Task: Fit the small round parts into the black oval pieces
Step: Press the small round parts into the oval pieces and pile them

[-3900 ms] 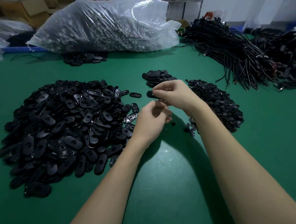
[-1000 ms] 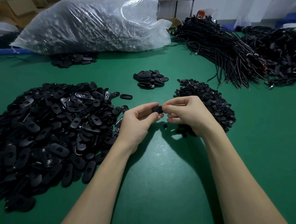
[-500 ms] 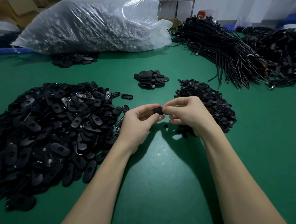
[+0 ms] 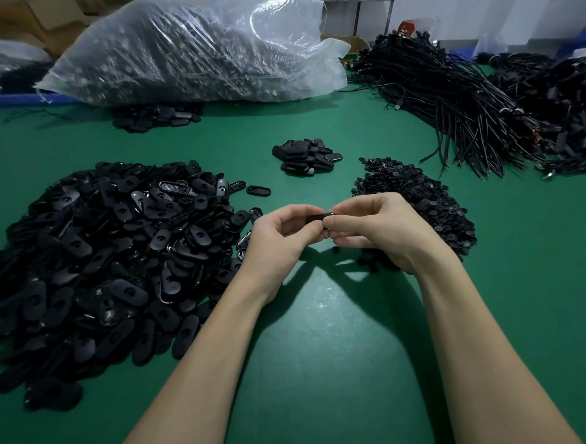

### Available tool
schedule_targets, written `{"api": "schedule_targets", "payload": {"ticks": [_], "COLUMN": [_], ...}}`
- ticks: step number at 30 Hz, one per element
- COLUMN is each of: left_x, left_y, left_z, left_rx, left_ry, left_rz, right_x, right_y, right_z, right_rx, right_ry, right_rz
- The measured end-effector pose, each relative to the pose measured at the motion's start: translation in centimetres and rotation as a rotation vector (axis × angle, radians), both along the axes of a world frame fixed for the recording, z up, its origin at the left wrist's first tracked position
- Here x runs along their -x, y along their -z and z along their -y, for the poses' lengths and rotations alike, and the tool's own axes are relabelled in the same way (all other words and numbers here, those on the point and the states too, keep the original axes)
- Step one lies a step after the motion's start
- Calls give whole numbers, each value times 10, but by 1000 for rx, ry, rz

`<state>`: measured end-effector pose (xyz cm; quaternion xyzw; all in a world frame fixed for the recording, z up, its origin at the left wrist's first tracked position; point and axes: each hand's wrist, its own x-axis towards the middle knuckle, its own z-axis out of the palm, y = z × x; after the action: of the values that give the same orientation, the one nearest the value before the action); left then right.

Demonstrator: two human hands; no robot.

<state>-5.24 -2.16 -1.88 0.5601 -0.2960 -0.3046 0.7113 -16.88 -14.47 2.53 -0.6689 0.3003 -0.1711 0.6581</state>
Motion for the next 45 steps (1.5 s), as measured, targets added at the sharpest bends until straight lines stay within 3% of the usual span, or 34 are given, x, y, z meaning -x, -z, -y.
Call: {"api": "schedule_targets", "payload": {"ticks": [7, 19, 45], "left_x": [0, -2, -2], "left_y": [-1, 0, 0], "left_z": [-1, 0, 2], "left_rx": [-40, -84, -114], "left_ry": [-21, -39, -18], "left_rz": [25, 107, 42], "right_x": [-3, -4, 0], "right_y": [-4, -1, 13], "right_z": [-3, -4, -3], "right_rx": [254, 421, 307], "right_ry": [29, 46, 54], "right_rz": [-107, -146, -67]}}
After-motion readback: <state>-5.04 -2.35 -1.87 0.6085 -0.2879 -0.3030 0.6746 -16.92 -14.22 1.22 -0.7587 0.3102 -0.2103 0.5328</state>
